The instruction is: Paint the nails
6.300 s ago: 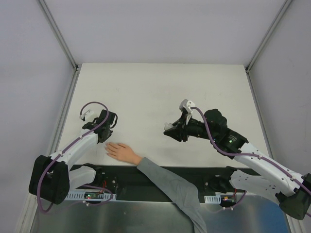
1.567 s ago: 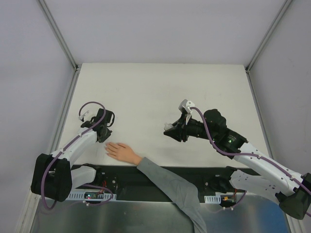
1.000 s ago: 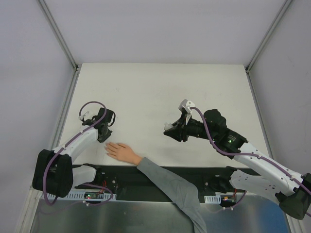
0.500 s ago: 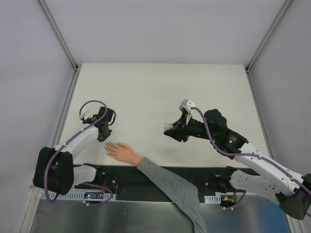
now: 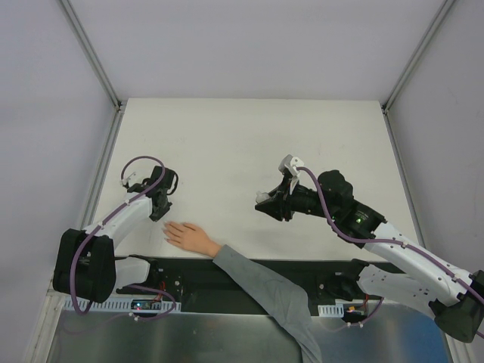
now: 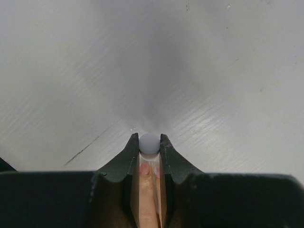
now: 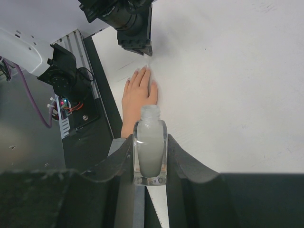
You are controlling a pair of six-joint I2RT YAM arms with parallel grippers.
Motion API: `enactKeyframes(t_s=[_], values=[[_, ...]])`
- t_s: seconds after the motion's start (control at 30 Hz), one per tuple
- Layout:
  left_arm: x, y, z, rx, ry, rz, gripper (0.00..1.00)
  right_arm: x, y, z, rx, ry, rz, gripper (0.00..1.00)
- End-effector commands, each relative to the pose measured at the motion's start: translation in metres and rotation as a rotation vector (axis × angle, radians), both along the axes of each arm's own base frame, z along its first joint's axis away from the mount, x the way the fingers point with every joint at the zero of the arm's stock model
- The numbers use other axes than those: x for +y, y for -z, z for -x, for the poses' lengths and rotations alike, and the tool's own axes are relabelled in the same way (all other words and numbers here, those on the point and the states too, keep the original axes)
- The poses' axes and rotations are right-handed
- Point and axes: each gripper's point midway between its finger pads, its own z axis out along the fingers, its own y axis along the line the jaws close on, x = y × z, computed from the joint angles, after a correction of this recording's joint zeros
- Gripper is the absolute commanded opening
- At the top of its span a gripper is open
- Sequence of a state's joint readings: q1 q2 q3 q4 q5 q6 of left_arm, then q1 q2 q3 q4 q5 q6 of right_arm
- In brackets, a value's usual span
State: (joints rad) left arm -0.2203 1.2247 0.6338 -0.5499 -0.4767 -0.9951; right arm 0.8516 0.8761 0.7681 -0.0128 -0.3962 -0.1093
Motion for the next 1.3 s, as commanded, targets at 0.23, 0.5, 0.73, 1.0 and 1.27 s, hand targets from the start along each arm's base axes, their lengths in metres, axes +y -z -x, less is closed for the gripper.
enactKeyframes(t_s=[0.23,0.5,0.73,1.0,1.27], values=[[-0.014,-0.008,-0.002,-0.033,0.064,0.08,0.0,-0.001,-0.019,-0.001,-0.052,0.004,-0.047,0.0],[-0.011,-0.002,-0.001,-0.009,0.036,0.068,0.0,-0.002,-0.02,0.0,-0.055,0.005,-0.049,0.01],[-0.006,-0.003,-0.006,-0.007,0.013,0.041,0.0,-0.002,-0.02,0.0,-0.056,0.005,-0.047,0.0],[0.001,-0.004,-0.006,-0.002,-0.003,0.014,0.0,-0.003,-0.019,0.0,-0.056,0.006,-0.044,0.01],[-0.001,-0.005,-0.01,0.004,0.019,0.016,0.0,-0.003,-0.019,0.0,-0.057,0.009,-0.045,0.01]])
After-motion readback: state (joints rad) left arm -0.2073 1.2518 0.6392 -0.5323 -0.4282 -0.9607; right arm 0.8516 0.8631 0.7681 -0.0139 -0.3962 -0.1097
